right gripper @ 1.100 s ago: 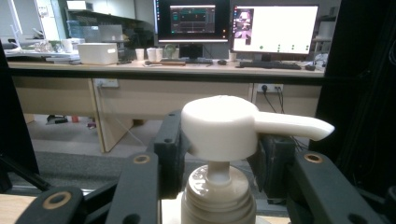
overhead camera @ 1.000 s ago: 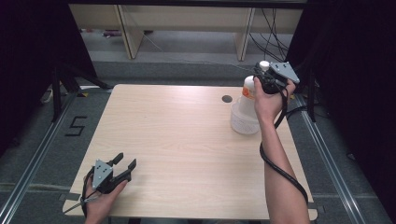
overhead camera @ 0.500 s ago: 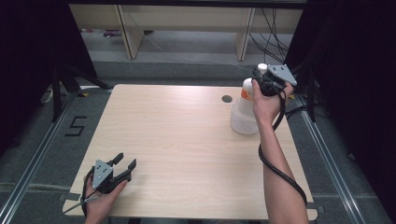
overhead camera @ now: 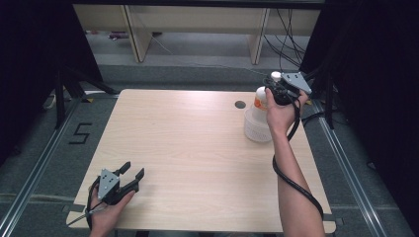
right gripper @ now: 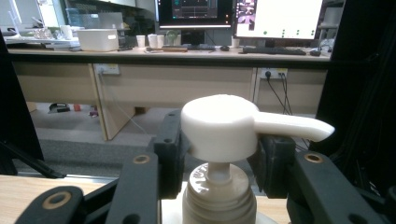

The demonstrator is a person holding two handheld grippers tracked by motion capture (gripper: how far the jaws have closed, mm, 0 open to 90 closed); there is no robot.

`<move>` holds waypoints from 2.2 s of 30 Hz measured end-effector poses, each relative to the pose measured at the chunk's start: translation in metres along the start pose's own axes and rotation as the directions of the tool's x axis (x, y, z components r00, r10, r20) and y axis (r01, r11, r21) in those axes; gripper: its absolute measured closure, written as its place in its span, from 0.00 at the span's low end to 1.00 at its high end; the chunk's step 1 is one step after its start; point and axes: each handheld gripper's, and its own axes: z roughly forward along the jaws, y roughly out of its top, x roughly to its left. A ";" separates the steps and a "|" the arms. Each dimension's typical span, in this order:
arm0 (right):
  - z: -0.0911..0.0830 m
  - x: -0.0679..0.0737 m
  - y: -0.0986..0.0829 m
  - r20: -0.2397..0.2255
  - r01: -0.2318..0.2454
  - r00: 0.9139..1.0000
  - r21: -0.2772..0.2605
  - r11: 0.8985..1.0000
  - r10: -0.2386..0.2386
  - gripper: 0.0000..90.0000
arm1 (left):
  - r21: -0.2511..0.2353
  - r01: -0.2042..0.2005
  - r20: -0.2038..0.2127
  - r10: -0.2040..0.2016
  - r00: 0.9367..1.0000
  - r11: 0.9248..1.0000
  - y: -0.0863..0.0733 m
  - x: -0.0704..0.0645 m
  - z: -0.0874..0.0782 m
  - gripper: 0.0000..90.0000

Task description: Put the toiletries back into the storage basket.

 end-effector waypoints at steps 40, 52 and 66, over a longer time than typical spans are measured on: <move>0.001 0.000 -0.026 0.006 0.004 1.000 0.055 0.998 -0.004 0.64 | 0.000 -0.001 0.003 0.001 1.000 1.000 0.000 -0.001 0.000 0.46; -0.006 0.002 -0.028 -0.002 -0.013 1.000 0.112 0.994 0.013 0.38 | 0.001 -0.001 0.004 0.001 1.000 1.000 0.000 -0.001 0.000 0.46; -0.022 0.002 -0.026 0.004 0.021 1.000 0.144 0.989 -0.022 0.27 | 0.004 -0.001 0.004 0.001 1.000 1.000 0.000 -0.001 0.000 0.46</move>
